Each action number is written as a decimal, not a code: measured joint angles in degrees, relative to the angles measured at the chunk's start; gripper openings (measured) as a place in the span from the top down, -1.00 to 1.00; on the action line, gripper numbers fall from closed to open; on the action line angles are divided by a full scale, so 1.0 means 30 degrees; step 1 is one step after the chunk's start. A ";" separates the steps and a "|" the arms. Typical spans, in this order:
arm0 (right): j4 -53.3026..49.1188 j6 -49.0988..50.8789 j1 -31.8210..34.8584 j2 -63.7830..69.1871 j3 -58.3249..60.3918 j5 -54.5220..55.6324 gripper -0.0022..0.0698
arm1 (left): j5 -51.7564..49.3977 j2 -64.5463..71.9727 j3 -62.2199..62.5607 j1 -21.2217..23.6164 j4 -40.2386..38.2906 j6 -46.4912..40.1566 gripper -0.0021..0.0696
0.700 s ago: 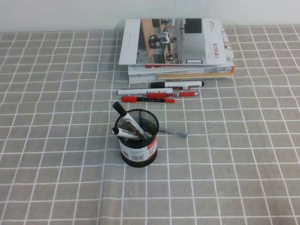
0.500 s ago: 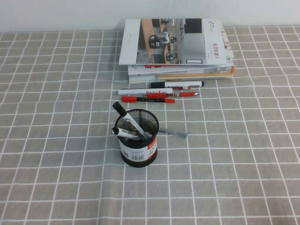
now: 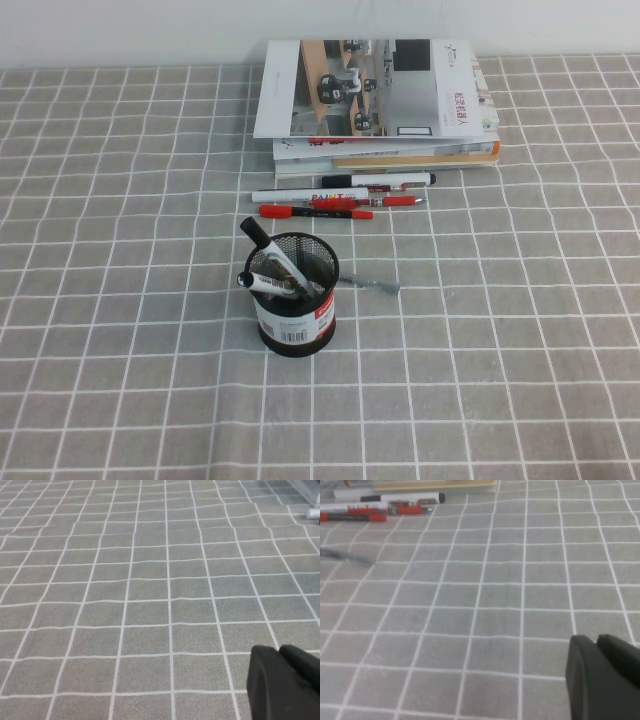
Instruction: Put the pen into the pen holder
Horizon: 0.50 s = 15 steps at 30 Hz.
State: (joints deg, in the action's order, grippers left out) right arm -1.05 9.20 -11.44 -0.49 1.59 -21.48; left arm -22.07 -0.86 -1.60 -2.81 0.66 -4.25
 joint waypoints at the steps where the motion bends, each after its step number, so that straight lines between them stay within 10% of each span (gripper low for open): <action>1: 0.0350 0.0000 0.0000 0.0000 0.0000 0.0134 0.97 | 0.0000 0.0000 0.0000 0.0000 0.0000 0.0000 0.95; 15: 2.3558 -0.4302 0.0000 0.0000 0.0000 0.8092 0.97 | 0.0000 0.0000 0.0000 0.0000 0.0000 0.0000 0.95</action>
State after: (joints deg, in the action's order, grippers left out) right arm 69.63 -3.71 -11.44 -0.49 1.59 2.80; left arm -22.07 -0.86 -1.60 -2.81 0.66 -4.25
